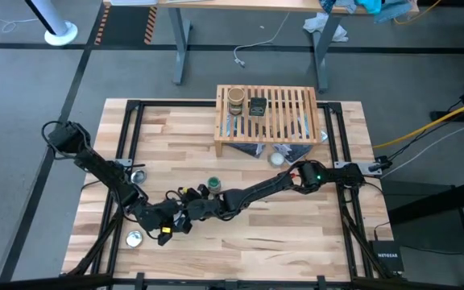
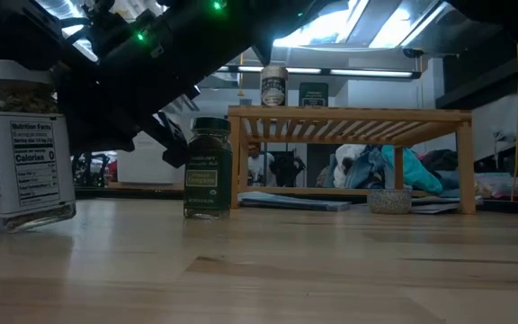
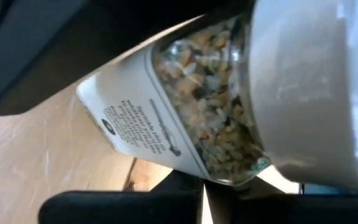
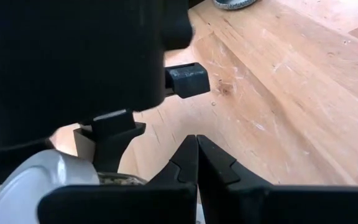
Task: Shelf spices
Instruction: Move the white seasoning bottle to the middle left of the table, then remove the gold seasoning bottle from the shelf
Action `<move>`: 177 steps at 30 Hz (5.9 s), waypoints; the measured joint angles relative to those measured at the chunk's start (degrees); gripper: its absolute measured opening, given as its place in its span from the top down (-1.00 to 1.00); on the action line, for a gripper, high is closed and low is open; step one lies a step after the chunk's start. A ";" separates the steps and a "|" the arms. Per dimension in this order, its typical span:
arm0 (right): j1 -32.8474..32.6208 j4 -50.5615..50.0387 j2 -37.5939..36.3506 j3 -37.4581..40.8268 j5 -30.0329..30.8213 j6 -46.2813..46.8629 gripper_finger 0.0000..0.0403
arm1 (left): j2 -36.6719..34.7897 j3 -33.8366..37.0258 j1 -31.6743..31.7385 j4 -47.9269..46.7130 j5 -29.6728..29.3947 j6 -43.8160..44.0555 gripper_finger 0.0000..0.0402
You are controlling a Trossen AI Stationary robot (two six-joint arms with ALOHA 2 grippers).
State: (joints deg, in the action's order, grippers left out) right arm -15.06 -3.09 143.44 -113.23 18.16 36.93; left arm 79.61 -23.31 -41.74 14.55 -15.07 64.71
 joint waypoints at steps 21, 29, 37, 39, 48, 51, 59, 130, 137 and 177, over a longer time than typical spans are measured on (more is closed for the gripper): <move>1.58 0.02 0.07 0.04 -2.08 -2.81 1.00 | 0.00 -0.04 -0.02 -0.12 -2.04 0.63 1.00; 2.10 0.02 0.07 0.04 -2.76 -4.39 1.00 | 0.00 -0.04 -0.02 -0.73 -3.14 0.16 1.00; 2.77 -0.07 0.07 0.04 -2.79 -5.51 1.00 | 0.00 -0.04 0.11 -1.26 -4.05 -0.59 1.00; 2.78 -0.31 0.07 0.04 -2.78 -5.51 1.00 | -0.02 -0.04 0.11 -1.90 -4.49 -0.59 1.00; 3.38 -1.21 0.07 0.04 -2.81 -5.75 1.00 | -0.02 -0.04 0.59 -3.09 -5.01 -0.11 1.00; 3.60 -1.47 0.07 0.04 -2.82 -5.90 1.00 | -0.02 -0.04 0.90 -3.31 -5.12 0.13 1.00; 4.30 -1.53 0.07 0.07 -4.08 -6.23 1.00 | -0.07 -0.04 1.57 -3.72 -5.11 0.34 1.00; 6.94 -1.56 0.09 -0.44 -6.35 -10.17 0.83 | -5.70 -0.13 1.33 -8.81 -10.23 -2.64 1.00; 6.94 -1.55 0.09 -0.46 -6.28 -10.25 0.83 | -11.62 -0.13 1.16 -11.00 -11.36 -4.69 1.00; 9.86 -1.50 -6.88 -0.42 -4.43 -17.79 0.83 | -28.89 -0.04 -8.96 -26.35 -18.93 -2.71 1.00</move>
State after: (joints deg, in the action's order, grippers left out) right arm -5.20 -4.60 136.55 -113.65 13.73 19.14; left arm 50.73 -23.35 -50.70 -11.80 -34.00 62.00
